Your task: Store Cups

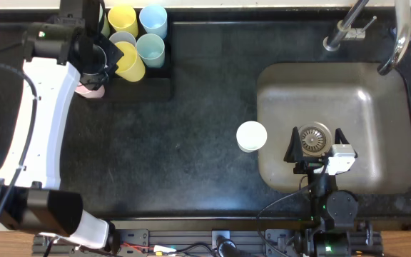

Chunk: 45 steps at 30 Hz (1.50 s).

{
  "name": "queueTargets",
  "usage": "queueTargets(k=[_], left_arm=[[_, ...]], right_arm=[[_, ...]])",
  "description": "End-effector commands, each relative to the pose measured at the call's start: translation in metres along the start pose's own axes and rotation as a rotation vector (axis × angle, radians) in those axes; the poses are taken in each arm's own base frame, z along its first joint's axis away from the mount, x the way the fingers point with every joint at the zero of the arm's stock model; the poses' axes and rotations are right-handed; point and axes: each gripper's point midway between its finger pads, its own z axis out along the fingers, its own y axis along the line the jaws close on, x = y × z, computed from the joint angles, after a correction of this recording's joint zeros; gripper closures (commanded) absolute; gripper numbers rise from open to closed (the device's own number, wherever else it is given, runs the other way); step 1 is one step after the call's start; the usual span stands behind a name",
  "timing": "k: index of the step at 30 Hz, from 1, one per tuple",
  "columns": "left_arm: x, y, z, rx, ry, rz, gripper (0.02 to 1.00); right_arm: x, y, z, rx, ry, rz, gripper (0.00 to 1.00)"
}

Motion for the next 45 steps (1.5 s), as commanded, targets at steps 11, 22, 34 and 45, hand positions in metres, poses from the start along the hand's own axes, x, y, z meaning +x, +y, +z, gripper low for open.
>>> queueTargets(k=[11,22,34,45], left_arm=[[-0.023,0.03,0.029,-0.186,-0.083,-0.031,0.982],[-0.022,0.027,0.059,-0.153,-0.097,-0.065,0.982],[-0.02,0.027,0.079,-0.136,-0.108,-0.068,0.982],[-0.014,0.033,0.09,-0.146,-0.096,-0.067,0.982]], right_arm=[[0.003,0.0,0.0,0.0,0.0,0.007,0.003],[0.003,0.0,0.0,0.0,0.0,0.007,0.005],[0.003,0.0,0.0,0.0,0.0,0.007,0.005],[0.003,0.0,0.0,0.0,0.0,0.007,0.003]])
